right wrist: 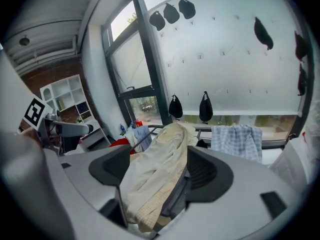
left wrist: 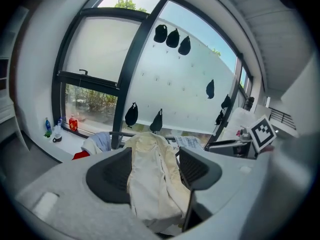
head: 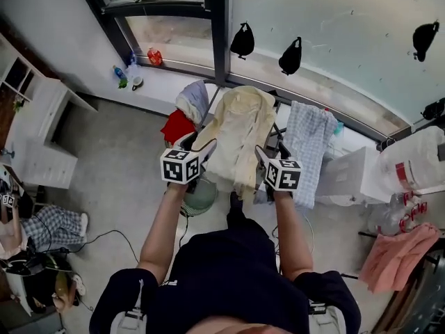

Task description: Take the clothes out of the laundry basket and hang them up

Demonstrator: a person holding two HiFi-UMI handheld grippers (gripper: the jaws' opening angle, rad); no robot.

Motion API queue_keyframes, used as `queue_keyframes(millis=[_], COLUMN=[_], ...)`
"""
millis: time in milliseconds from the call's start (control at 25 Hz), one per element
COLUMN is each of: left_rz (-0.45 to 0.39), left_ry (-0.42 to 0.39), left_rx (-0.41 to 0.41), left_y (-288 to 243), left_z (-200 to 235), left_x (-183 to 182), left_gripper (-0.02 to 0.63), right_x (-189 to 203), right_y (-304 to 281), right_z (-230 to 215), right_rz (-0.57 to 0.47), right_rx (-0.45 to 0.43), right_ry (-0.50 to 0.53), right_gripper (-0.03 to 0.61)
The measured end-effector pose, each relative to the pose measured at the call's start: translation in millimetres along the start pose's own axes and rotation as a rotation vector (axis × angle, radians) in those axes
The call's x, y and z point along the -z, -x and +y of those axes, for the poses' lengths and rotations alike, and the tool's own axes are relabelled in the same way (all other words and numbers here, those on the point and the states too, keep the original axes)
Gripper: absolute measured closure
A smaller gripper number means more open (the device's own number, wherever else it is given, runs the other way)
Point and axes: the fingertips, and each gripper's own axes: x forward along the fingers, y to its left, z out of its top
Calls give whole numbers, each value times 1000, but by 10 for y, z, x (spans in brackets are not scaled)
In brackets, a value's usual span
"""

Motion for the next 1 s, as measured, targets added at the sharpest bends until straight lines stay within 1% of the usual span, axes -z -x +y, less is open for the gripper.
queue_keyframes(millis=[120,440,600,720,800,1000], left_rz=[-30,-83,-87,-78,-70,-77], left_ry=[-16,-30,-56,-58,-53,-72], left_rx=[7,48,107,159,179,184], left_y=[373,1275,1662,1798,1882,2098], left_z=[-92,-381,-644,-886,-1059,-1412], left_x=[99,561,800,944,1066,1260], left_gripper=[328,328,328,328,328,328], right_x=[139,660,943,1112,1231,1479], right_y=[326,1379,1948,2342,2570,3003], right_z=[166,703,944,958,924,886], right_rz=[-36,-103,-126,-145,-148,-178], right_rx=[24,83,112,152,164,163], right_ry=[2,8,-12,-23,-24,-22], right_gripper=[225,225,225,225,225,225])
